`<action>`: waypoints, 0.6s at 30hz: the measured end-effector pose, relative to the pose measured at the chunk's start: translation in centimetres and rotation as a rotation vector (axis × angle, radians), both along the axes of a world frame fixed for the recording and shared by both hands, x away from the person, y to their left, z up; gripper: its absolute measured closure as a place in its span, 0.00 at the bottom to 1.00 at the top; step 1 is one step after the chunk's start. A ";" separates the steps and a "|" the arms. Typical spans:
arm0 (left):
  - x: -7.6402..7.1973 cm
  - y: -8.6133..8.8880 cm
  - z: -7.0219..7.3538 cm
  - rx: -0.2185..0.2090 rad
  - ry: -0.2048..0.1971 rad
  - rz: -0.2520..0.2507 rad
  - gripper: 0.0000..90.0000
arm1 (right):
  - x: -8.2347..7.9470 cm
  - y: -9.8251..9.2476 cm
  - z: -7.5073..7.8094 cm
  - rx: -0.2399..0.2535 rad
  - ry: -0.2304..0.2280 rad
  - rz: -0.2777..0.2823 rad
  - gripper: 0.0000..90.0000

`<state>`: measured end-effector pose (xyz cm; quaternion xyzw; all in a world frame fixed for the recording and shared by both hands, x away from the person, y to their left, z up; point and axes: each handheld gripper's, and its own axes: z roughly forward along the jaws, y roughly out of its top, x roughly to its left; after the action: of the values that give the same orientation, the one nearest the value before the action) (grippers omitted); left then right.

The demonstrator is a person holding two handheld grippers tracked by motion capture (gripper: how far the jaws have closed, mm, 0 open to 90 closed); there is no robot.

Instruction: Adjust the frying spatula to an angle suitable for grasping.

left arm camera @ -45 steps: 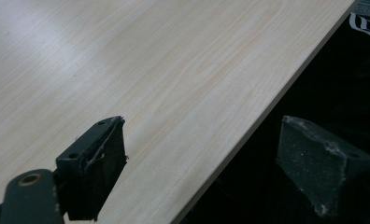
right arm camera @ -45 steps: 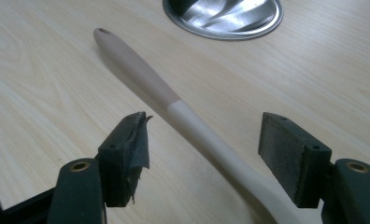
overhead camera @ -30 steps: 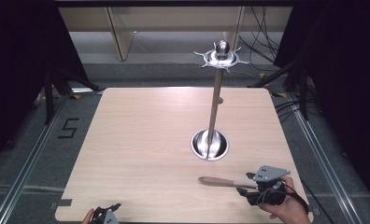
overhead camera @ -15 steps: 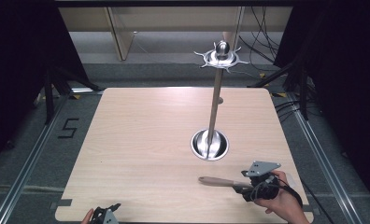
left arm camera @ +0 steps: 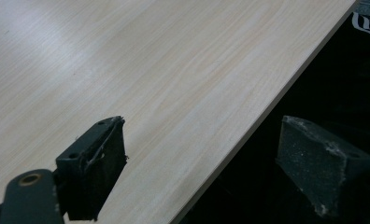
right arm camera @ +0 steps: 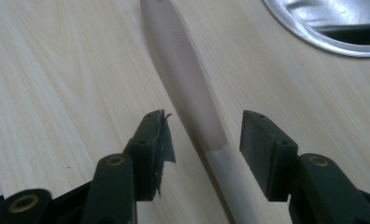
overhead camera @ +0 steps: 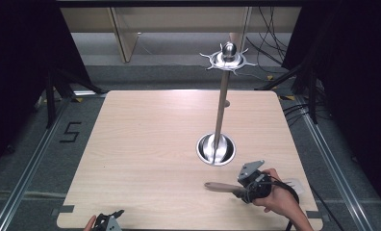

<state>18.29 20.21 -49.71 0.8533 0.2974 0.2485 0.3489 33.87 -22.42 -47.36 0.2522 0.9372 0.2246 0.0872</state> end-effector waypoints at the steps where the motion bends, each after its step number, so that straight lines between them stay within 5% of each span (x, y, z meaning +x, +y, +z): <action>1: 0.0 0.0 0.0 -0.001 0.001 -0.002 0.16 | 0.2 0.3 -0.1 -0.021 0.009 0.014 0.59; 5: 0.0 0.1 0.1 0.030 -0.004 -0.010 0.16 | 0.5 0.7 -0.3 -0.050 0.032 0.011 0.62; 6: 0.0 0.0 0.0 0.002 -0.002 -0.004 0.16 | 0.6 0.7 -0.4 -0.062 0.029 0.020 0.63; 14: 0.0 0.1 0.1 0.007 -0.005 -0.003 0.16 | 1.8 1.5 0.1 -0.106 0.052 0.092 0.69; 16: 0.0 0.1 0.2 0.025 -0.020 0.004 0.16 | 1.9 1.7 0.2 -0.131 0.077 0.098 0.70; 17: -0.1 0.0 0.1 -0.005 -0.006 -0.003 0.16 | 1.9 1.8 0.2 -0.131 0.099 0.101 0.71; 18: 0.0 0.1 0.2 0.028 -0.018 -0.001 0.16 | 1.9 2.0 0.2 -0.139 0.103 0.096 0.72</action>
<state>18.32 20.35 -49.56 0.8561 0.2904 0.2600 0.3395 35.81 -20.45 -47.16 0.2117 0.9647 0.1497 0.0452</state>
